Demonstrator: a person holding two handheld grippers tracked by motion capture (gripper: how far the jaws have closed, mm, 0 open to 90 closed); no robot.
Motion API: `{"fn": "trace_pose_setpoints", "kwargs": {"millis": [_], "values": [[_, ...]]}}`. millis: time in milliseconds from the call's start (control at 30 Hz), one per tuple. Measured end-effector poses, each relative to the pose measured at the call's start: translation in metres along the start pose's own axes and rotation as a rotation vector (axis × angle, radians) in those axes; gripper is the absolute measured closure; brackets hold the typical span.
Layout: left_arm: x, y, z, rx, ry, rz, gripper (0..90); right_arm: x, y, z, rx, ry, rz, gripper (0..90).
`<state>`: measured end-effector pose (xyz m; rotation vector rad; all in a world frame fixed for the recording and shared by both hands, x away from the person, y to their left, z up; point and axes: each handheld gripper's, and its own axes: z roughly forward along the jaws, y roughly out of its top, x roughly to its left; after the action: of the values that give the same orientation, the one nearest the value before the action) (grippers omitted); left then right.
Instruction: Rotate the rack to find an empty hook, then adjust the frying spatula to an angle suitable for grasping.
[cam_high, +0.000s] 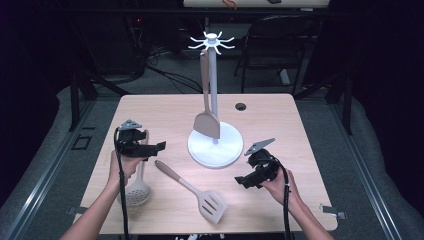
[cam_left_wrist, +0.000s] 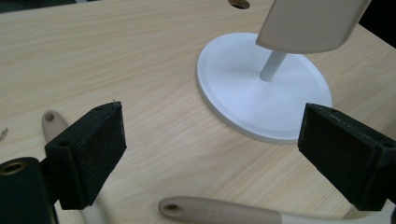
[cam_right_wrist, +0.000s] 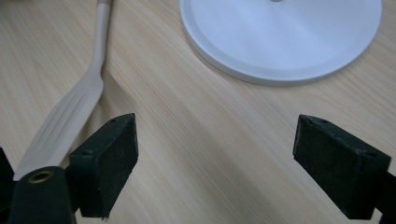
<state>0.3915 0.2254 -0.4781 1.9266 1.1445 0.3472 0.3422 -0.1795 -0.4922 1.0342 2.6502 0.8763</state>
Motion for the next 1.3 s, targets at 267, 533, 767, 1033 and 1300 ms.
{"fn": "trace_pose_setpoints", "kwargs": {"millis": [267, 533, 767, 1033, 1300], "values": [[0.008, -0.012, -0.001, 0.018, 0.022, -0.039, 7.2, 0.014, 0.005, 0.003, -0.013, 0.036, -0.026, 14.1], [0.01, -0.021, 0.001, 0.038, 0.032, -0.076, 4.5, 0.032, 0.01, 0.007, -0.007, 0.066, -0.07, 26.1], [0.012, -0.025, 0.002, 0.046, 0.042, -0.096, 2.7, 0.05, 0.014, 0.006, -0.036, 0.148, -0.099, 55.5], [0.012, -0.027, 0.007, 0.068, 0.036, -0.097, 1.4, 0.083, 0.017, 0.02, 0.018, 0.246, -0.172, 83.1], [0.011, -0.029, 0.011, 0.094, 0.039, -0.09, 2.3, 0.099, 0.009, 0.047, 0.15, 0.269, -0.234, 88.9]]}}
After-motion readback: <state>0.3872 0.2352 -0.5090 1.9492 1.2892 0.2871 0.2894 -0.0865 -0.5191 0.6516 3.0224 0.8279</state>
